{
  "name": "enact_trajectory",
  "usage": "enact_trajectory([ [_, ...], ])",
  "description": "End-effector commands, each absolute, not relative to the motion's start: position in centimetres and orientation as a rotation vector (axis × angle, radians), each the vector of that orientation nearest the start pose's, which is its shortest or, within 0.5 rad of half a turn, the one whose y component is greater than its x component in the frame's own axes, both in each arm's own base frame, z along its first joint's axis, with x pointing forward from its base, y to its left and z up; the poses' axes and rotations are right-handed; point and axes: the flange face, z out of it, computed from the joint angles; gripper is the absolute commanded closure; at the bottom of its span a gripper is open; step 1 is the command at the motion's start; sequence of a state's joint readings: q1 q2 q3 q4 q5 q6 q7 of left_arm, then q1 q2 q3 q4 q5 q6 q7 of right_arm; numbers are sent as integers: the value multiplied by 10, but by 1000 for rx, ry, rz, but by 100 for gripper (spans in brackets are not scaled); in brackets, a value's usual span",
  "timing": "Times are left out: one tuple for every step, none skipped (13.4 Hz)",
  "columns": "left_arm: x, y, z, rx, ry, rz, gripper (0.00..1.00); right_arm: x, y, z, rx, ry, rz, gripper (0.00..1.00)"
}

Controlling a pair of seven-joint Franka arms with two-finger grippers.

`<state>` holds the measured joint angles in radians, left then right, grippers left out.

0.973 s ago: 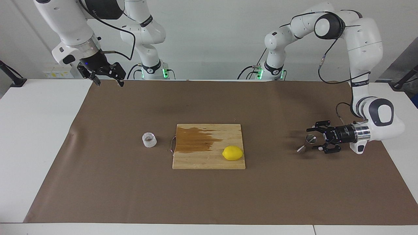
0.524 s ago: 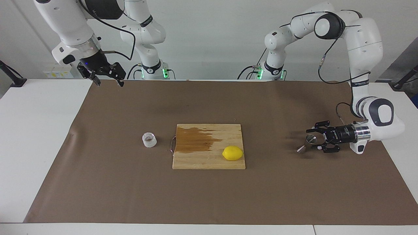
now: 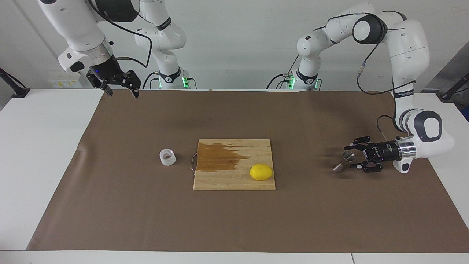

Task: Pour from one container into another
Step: 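Close the left gripper around the small metal cup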

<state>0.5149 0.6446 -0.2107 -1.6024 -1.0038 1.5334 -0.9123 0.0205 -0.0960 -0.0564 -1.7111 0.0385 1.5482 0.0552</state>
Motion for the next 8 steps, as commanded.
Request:
enact_trajectory([
  [634, 122, 280, 1404, 1450, -1105, 21, 516, -16, 608, -3103, 154, 115, 0],
  [634, 122, 280, 1404, 1450, -1105, 21, 516, -16, 608, -3101, 154, 115, 0],
  [634, 122, 280, 1404, 1450, -1105, 22, 516, -16, 608, -3101, 154, 115, 0],
  [634, 122, 280, 1404, 1450, -1105, 29, 516, -16, 608, -3103, 154, 115, 0],
  [634, 122, 280, 1404, 1450, -1105, 34, 516, -16, 608, -3103, 154, 115, 0],
  [634, 122, 280, 1404, 1452, -1102, 36, 516, -16, 608, -3101, 154, 115, 0],
  [635, 123, 280, 1404, 1454, -1099, 43, 516, -16, 608, -3101, 154, 115, 0],
  [635, 123, 280, 1402, 1454, -1099, 50, 516, -16, 608, -3101, 154, 115, 0],
])
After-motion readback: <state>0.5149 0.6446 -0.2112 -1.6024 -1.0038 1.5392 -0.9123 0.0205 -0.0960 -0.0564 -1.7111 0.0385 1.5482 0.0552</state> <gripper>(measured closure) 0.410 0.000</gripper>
